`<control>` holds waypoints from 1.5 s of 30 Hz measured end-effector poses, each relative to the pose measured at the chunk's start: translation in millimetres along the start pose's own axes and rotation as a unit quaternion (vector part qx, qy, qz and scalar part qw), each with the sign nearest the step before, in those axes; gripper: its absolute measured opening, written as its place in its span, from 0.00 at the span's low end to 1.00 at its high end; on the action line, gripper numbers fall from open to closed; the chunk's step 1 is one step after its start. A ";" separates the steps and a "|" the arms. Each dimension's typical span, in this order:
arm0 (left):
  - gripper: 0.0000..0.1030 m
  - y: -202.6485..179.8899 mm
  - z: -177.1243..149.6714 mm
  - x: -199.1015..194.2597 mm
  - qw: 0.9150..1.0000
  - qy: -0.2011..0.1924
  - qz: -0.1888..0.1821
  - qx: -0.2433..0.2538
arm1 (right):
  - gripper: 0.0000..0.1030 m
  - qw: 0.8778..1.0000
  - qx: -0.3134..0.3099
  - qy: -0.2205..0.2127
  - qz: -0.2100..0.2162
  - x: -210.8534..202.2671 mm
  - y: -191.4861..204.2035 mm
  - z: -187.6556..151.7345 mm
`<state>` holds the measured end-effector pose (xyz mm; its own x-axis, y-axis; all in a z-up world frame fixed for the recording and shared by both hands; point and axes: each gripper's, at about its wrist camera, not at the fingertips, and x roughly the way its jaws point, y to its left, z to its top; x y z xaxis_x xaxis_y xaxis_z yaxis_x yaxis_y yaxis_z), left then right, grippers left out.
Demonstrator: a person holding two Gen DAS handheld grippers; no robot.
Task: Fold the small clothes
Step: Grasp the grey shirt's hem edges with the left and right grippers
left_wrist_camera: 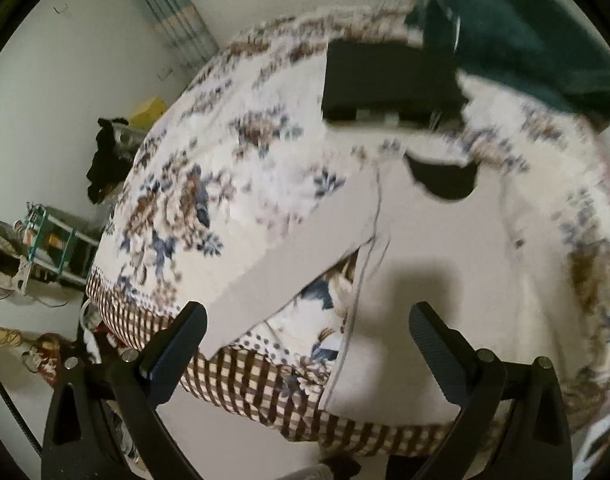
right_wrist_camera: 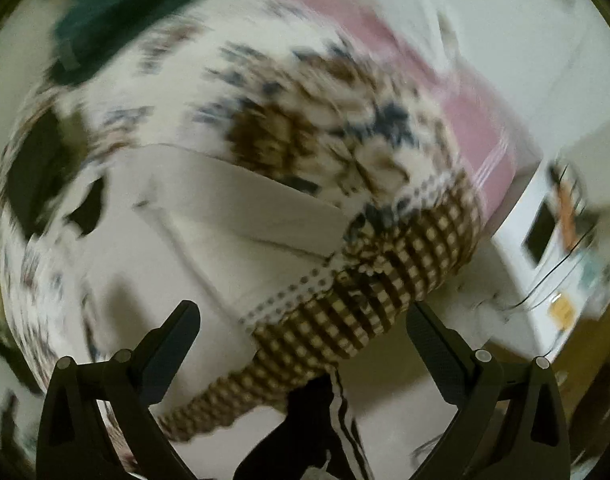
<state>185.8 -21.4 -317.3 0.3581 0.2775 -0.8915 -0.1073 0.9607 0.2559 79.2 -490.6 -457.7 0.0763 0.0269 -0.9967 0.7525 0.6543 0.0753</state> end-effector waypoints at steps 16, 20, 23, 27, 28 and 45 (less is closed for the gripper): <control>1.00 -108.8 -45.4 200.0 0.988 0.122 0.015 0.098 | 0.06 0.966 0.235 0.004 0.110 224.1 -58.8 16.3; 1.00 -116.3 -38.0 203.1 0.990 0.103 0.002 0.101 | 0.06 0.977 0.190 -0.065 0.071 183.2 -64.5 26.4; 1.00 -121.7 -36.4 207.7 0.990 0.100 -0.009 0.103 | 0.07 0.983 0.160 -0.055 0.068 177.1 -60.0 61.9; 1.00 -121.2 -39.0 215.3 0.989 0.110 -0.015 0.100 | 0.65 0.982 0.174 -0.024 0.074 181.6 -80.6 79.5; 1.00 -119.1 -40.2 217.6 0.989 0.111 -0.016 0.099 | 0.69 0.978 0.191 -0.034 0.083 175.9 -94.5 75.1; 1.00 -71.1 -48.9 246.8 0.991 0.117 -0.052 0.026 | 0.07 0.979 0.140 -0.087 0.119 191.5 -7.9 65.9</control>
<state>236.4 -21.4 -573.8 0.1385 0.1739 -0.9750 -0.0310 0.9847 0.1712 131.0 -540.5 -647.2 0.3639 0.0084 -0.9314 0.8473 0.4123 0.3347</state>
